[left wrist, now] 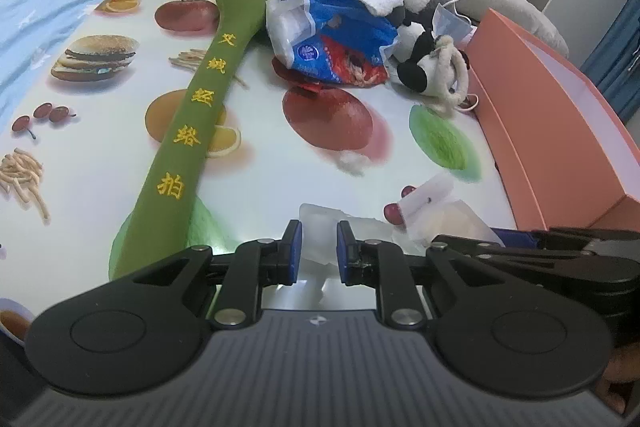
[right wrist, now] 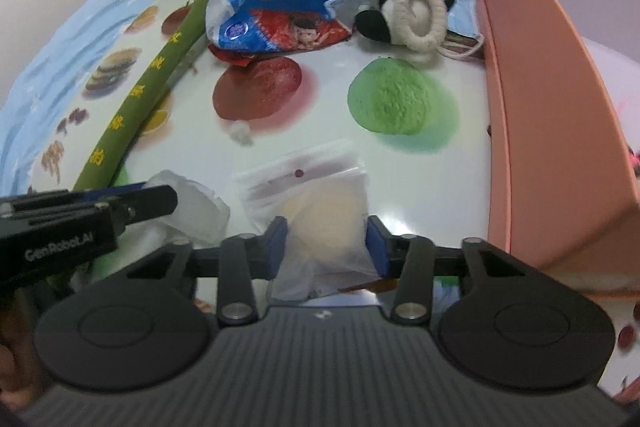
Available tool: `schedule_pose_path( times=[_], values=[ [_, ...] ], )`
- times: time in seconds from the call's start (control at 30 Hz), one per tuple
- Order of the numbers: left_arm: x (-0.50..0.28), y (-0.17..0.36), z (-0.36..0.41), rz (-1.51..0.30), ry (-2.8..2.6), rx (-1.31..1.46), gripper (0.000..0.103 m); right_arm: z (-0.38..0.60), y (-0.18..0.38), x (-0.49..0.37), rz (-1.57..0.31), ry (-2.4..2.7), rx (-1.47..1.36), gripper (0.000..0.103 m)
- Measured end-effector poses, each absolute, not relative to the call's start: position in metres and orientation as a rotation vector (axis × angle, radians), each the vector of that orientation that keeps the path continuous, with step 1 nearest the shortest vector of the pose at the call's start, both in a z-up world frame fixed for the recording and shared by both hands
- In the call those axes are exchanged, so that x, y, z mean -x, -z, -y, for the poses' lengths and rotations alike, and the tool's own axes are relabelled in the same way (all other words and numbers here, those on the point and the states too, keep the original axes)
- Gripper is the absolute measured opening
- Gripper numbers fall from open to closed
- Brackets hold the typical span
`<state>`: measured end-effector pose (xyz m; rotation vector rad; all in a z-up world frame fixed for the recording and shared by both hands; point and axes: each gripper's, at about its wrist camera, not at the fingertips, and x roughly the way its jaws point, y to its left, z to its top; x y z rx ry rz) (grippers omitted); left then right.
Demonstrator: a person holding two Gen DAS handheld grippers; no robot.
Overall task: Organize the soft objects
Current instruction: 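Close the right gripper on the clear zip bag, then lift the clear zip bag with right gripper and carry it over the box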
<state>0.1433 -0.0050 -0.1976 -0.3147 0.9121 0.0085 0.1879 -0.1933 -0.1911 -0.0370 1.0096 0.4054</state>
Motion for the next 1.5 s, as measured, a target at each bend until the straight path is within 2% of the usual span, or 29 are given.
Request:
schedule_pose_path(
  times=[0.03,0.13,0.33,0.67,1.1,1.3,1.5],
  values=[
    [-0.143,0.198,0.005,-0.915,-0.007,0.314,0.021,0.194,0.190,-0.184,-0.999,-0.393,0.030,0.041],
    [-0.144,0.197,0.007,-0.922,0.004,0.306,0.021,0.198,0.186,-0.177,-0.972,-0.356,-0.010,0.027],
    [-0.146,0.188,0.011,-0.908,0.024,0.289,0.021,0.209,0.179,-0.172,-0.950,-0.306,-0.079,0.019],
    [-0.146,0.156,0.014,-0.876,0.055,0.286,0.021,0.221,0.144,-0.168,-0.879,-0.304,-0.128,0.017],
    [-0.174,0.059,0.023,-0.734,0.181,0.291,0.021,0.236,0.044,-0.167,-0.646,-0.284,-0.068,0.017],
    [-0.199,0.010,0.051,-0.647,0.257,0.256,0.021,0.260,-0.007,-0.170,-0.526,-0.238,-0.055,0.017],
    [-0.227,-0.020,0.102,-0.606,0.347,0.200,0.021,0.297,-0.036,-0.180,-0.484,-0.162,-0.064,0.017]
  ],
)
